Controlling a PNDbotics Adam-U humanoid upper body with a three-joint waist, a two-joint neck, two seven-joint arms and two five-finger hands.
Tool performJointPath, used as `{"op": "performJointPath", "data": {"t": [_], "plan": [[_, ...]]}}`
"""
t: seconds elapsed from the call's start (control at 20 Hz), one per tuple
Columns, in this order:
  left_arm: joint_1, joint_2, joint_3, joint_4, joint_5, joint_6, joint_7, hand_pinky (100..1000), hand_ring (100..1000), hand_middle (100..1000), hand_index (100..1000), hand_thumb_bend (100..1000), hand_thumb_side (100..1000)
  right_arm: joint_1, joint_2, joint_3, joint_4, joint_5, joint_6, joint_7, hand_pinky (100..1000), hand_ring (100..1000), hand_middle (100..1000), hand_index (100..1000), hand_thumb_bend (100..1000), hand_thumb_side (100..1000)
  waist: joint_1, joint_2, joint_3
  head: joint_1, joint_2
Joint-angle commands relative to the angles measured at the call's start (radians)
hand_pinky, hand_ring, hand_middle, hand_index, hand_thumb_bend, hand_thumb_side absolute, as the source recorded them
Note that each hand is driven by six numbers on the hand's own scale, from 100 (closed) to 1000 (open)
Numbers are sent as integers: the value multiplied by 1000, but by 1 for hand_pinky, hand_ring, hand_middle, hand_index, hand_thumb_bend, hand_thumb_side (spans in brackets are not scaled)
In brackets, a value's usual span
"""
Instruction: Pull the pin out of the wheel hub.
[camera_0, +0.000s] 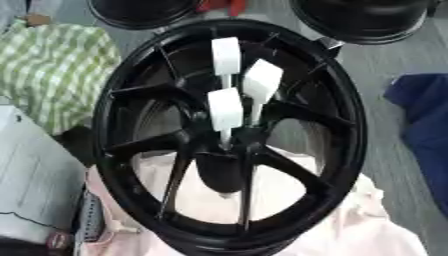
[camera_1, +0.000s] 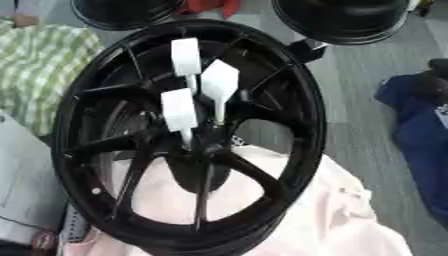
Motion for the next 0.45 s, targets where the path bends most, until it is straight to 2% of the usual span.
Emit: {"op": "performJointPath", "data": {"t": [0.05, 0.25, 0.45], "plan": [[-30, 19, 19, -42, 42, -19, 38, 851, 686, 565, 778, 100, 507, -17, -30, -2, -19, -3, -3, 6, 754, 657, 642, 755, 437, 479, 1, -29, -14, 18, -3], [-95, -24, -30, -133, 99, -74, 90, 854, 687, 566, 780, 100, 521, -20, -32, -6, -19, -11, -5, 6, 754, 657, 642, 755, 439, 478, 0, -26, -4, 4, -8], [-44, -13, -50, -216, 162, -136, 153, 852, 684, 562, 779, 100, 520, -22, -33, -9, -19, -12, -12, 3, 754, 656, 641, 755, 439, 478, -2, -23, -3, 2, -12]]}}
